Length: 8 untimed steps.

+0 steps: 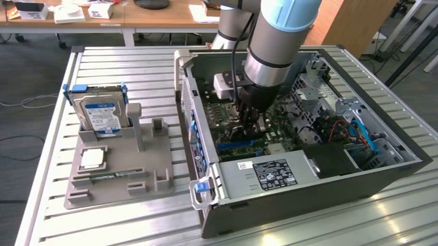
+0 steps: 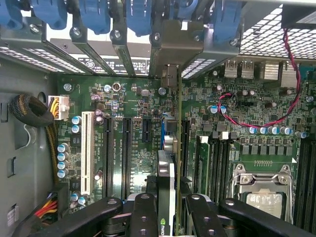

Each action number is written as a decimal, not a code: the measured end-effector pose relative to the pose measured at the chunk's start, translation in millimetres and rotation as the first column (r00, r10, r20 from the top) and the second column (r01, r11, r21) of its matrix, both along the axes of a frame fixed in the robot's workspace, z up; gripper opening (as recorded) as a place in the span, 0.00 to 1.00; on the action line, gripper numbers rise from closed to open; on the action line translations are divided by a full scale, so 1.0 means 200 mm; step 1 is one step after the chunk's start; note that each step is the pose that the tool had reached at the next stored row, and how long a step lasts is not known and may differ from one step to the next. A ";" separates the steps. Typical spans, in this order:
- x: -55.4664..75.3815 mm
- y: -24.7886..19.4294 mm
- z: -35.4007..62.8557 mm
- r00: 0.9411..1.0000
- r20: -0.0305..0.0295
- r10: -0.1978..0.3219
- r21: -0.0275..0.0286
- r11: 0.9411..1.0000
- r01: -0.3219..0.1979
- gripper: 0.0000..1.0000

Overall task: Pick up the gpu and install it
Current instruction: 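Insert the gpu into the slot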

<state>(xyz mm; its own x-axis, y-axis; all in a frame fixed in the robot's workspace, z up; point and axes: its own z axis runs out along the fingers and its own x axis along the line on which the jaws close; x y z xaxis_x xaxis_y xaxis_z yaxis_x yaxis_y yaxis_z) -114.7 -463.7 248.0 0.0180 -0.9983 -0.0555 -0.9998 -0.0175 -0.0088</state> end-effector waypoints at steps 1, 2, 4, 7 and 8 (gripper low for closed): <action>0.00 -0.001 0.000 1.000 0.000 0.000 0.000 1.000 0.000 0.27; 0.00 -0.002 0.000 1.000 0.000 0.000 0.000 1.000 0.000 0.27; 0.00 -0.004 0.000 1.000 0.000 0.000 0.000 1.000 0.000 0.27; 0.00 -0.006 0.001 1.000 0.000 0.000 0.000 1.000 0.000 0.27; 0.00 -0.007 0.000 1.000 0.000 0.000 0.000 1.000 0.000 0.27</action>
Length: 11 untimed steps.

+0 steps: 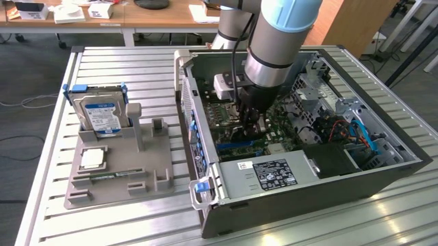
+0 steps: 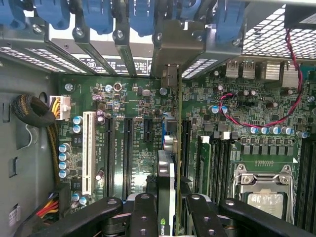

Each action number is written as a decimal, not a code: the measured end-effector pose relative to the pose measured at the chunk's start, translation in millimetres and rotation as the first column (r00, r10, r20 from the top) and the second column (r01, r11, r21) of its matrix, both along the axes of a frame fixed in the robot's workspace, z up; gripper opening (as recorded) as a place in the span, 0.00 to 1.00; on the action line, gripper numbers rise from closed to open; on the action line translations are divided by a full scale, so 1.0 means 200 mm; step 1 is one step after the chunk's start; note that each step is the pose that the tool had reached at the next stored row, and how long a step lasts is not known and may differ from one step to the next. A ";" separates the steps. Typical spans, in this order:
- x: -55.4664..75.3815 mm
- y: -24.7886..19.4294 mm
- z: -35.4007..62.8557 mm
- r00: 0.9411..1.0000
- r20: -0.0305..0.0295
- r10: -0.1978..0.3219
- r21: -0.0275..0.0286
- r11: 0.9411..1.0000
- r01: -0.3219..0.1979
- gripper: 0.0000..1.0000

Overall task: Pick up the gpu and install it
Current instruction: 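Insert the gpu into the slot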

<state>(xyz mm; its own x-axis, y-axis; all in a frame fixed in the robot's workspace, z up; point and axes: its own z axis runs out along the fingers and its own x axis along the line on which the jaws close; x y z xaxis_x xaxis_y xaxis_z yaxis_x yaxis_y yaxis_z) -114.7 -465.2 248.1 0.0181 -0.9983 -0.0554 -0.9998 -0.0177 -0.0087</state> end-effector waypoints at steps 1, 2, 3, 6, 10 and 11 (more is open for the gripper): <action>0.00 -0.001 0.000 1.000 0.000 0.000 0.000 1.000 0.000 0.27; 0.00 -0.003 0.000 1.000 0.000 0.000 0.000 1.000 0.000 0.27; 0.00 -0.004 0.000 1.000 0.000 0.000 0.000 1.000 0.000 0.27; 0.00 -0.005 0.000 1.000 0.000 0.000 0.000 1.000 0.000 0.27; 0.00 -0.007 0.000 1.000 0.000 0.000 0.000 1.000 0.000 0.27; 0.00 -0.007 0.000 1.000 0.000 0.000 0.000 1.000 0.000 0.27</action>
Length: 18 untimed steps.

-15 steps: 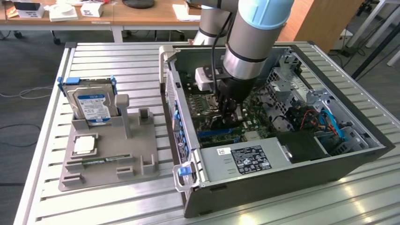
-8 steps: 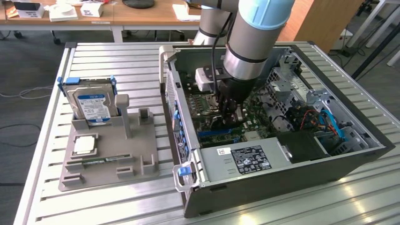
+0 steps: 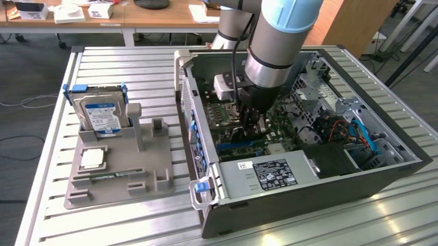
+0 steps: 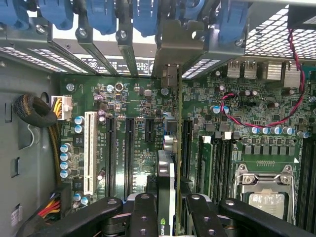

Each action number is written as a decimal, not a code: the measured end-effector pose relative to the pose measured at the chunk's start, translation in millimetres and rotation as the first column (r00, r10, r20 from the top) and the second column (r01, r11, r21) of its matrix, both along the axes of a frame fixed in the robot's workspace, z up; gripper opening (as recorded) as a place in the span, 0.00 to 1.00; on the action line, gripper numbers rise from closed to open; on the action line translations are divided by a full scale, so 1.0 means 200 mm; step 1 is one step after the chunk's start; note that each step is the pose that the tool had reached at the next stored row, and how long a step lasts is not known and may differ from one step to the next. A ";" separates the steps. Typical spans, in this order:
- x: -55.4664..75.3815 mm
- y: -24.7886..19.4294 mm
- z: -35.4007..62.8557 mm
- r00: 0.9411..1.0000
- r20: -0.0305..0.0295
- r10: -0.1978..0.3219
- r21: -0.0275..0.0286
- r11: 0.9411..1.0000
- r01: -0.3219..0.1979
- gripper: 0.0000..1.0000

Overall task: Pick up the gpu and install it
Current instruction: 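Insert the gpu into the slot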

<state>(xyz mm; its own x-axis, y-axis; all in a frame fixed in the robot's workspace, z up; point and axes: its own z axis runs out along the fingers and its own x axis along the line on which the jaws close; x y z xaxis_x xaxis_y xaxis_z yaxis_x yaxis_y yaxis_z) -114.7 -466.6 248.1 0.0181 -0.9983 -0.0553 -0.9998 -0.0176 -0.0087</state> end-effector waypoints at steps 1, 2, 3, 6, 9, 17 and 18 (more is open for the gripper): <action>0.00 0.000 0.000 1.000 0.000 0.000 0.000 1.000 0.000 0.27; 0.00 0.000 0.000 1.000 0.000 0.000 0.000 1.000 0.000 0.27; 0.00 0.000 0.000 1.000 0.000 0.000 0.000 1.000 0.000 0.27; 0.00 -0.001 0.000 1.000 0.000 0.000 0.000 1.000 0.000 0.27; 0.00 -0.001 0.000 1.000 0.000 -0.005 0.000 1.000 0.005 0.27; 0.00 -0.001 0.000 1.000 0.000 -0.014 0.000 1.000 0.014 0.27; 0.00 -0.001 0.000 1.000 0.000 -0.015 0.000 1.000 0.015 0.27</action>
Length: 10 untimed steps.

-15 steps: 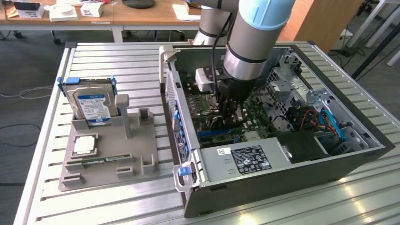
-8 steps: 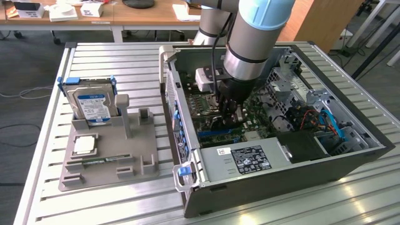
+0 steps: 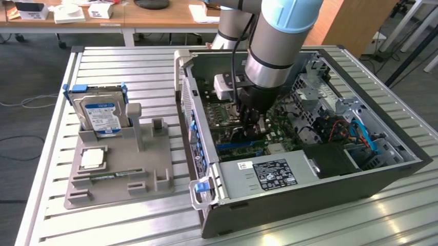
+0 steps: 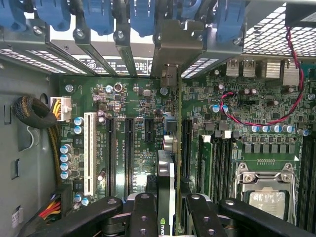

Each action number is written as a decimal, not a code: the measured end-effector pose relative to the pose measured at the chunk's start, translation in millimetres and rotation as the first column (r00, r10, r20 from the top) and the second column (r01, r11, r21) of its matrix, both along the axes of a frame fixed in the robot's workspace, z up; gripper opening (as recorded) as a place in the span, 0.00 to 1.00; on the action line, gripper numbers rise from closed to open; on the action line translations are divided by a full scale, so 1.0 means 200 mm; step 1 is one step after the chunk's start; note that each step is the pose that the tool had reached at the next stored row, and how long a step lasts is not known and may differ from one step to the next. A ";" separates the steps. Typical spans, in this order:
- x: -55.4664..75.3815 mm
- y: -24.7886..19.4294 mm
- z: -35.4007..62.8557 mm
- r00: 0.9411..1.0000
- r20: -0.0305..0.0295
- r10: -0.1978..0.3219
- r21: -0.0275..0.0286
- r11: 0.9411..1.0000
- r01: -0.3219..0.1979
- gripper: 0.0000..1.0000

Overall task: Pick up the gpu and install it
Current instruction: 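Insert the gpu into the slot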

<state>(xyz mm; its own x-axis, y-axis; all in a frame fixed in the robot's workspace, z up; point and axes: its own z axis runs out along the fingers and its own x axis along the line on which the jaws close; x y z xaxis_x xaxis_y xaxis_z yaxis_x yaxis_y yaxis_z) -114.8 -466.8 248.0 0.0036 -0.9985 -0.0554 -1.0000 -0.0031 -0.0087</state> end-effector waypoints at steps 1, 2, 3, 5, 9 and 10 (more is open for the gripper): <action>0.00 0.000 0.000 1.000 0.000 -0.001 0.000 1.000 0.001 0.27; 0.00 0.000 0.000 1.000 0.000 -0.001 0.000 1.000 0.001 0.27; 0.00 0.000 0.000 1.000 0.000 -0.001 0.000 1.000 0.001 0.27; 0.00 0.000 0.000 1.000 0.000 -0.001 0.000 1.000 0.001 0.27; 0.00 0.000 0.000 1.000 0.000 -0.004 -0.001 1.000 0.004 0.27; 0.00 0.000 0.000 1.000 0.000 -0.005 -0.001 1.000 0.005 0.27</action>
